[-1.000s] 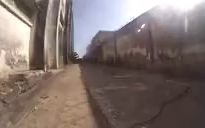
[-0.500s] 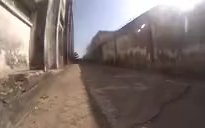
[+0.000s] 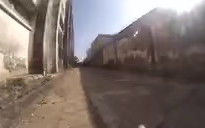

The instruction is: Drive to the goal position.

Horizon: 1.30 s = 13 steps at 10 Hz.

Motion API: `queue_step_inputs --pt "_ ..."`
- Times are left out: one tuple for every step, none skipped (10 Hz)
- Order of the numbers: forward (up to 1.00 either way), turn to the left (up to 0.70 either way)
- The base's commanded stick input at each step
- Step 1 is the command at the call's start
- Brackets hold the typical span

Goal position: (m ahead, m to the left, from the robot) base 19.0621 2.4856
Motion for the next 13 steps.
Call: queue_step_inputs --pt "0.7 0.0" --pt "0.7 0.0" --pt "0.7 0.0" --pt "0.7 0.0" --pt "0.7 0.0" --pt "0.7 0.0" --pt "0.7 0.14" --pt "0.7 0.0" --pt "0.7 0.0" --pt "0.7 0.0" --pt "0.7 0.0" --pt "0.71 0.0" --pt "0.79 0.0"
